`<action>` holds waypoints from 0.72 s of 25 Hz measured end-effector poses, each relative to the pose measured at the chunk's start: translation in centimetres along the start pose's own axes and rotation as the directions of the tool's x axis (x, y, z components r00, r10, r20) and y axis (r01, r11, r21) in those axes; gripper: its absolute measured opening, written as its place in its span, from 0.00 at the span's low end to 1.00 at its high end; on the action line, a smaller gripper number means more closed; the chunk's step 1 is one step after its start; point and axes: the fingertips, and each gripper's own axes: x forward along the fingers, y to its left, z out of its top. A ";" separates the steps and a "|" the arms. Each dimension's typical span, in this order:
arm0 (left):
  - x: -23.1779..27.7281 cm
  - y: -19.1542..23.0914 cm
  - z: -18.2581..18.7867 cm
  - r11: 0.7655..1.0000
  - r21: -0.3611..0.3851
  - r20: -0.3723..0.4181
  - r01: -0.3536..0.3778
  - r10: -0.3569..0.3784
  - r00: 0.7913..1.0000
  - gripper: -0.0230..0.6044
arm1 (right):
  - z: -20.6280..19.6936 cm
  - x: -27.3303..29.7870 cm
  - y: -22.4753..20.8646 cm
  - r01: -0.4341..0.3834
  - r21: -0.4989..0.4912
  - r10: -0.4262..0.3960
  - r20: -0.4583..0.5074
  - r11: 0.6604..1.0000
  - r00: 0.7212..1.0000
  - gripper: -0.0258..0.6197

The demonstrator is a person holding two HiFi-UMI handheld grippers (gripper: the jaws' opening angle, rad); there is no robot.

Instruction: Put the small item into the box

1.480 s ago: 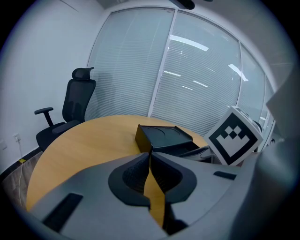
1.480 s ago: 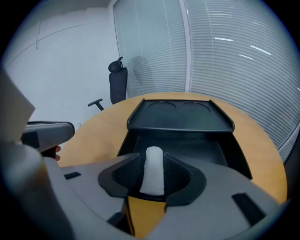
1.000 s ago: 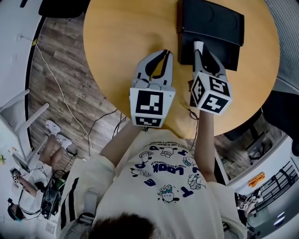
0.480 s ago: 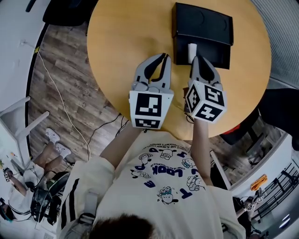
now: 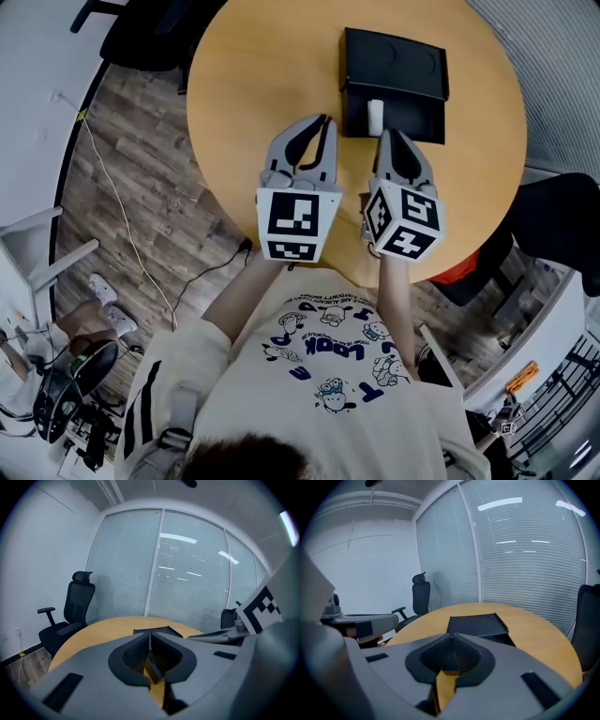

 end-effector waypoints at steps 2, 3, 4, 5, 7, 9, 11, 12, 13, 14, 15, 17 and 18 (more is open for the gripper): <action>0.9 0.6 0.3 1.000 0.004 0.010 -0.008 0.008 1.000 0.08 | 0.6 1.0 0.0 -0.008 -0.002 0.008 0.012 1.000 1.000 0.11; 1.6 0.9 0.4 1.000 0.005 0.011 -0.013 0.013 1.000 0.08 | 0.9 1.8 -0.1 -0.013 -0.002 0.013 0.016 1.000 1.000 0.11; 2.1 1.2 0.4 1.000 0.006 0.013 -0.017 0.017 1.000 0.08 | 1.1 2.4 -0.1 -0.017 -0.002 0.017 0.020 1.000 1.000 0.11; 2.0 1.2 0.6 1.000 0.008 0.018 -0.018 0.018 1.000 0.08 | 1.4 2.2 0.0 -0.017 -0.003 0.017 0.029 1.000 0.999 0.11; 0.1 0.4 1.2 1.000 0.013 0.038 -0.010 0.010 0.999 0.08 | 1.9 -0.1 0.4 -0.007 -0.006 0.007 0.054 1.000 0.999 0.11; -2.1 -0.5 1.8 1.000 0.016 0.053 -0.002 0.001 0.999 0.08 | 2.2 -2.6 0.9 0.005 -0.007 -0.004 0.074 1.000 0.997 0.11; -3.1 -0.9 2.2 1.000 0.017 0.062 0.000 -0.001 0.998 0.08 | 2.4 -3.8 1.1 0.011 -0.009 -0.010 0.085 1.000 0.996 0.11; -3.3 -0.9 2.3 1.000 0.017 0.065 0.001 -0.002 0.998 0.08 | 2.5 -4.1 1.2 0.012 -0.010 -0.011 0.089 1.000 0.996 0.11; -3.5 -1.0 2.5 1.000 0.017 0.069 0.001 -0.002 0.998 0.08 | 2.6 -4.3 1.3 0.013 -0.011 -0.012 0.093 1.000 0.996 0.11; -3.6 -1.0 2.6 1.000 0.017 0.073 0.001 -0.002 0.997 0.08 | 2.7 -4.5 1.3 0.014 -0.011 -0.013 0.097 1.000 0.995 0.11; -3.8 -1.0 2.7 1.000 0.018 0.077 0.001 -0.003 0.997 0.08 | 2.8 -4.7 1.4 0.016 -0.011 -0.014 0.101 1.000 0.995 0.10; -4.1 -1.1 3.0 1.000 0.019 0.085 0.001 -0.003 0.996 0.08 | 3.0 -5.2 1.6 0.017 -0.012 -0.016 0.109 1.000 0.994 0.10; -4.3 -1.1 3.1 1.000 0.020 0.089 0.000 -0.002 0.996 0.08 | 3.1 -5.4 1.7 0.018 -0.012 -0.016 0.114 1.000 0.993 0.10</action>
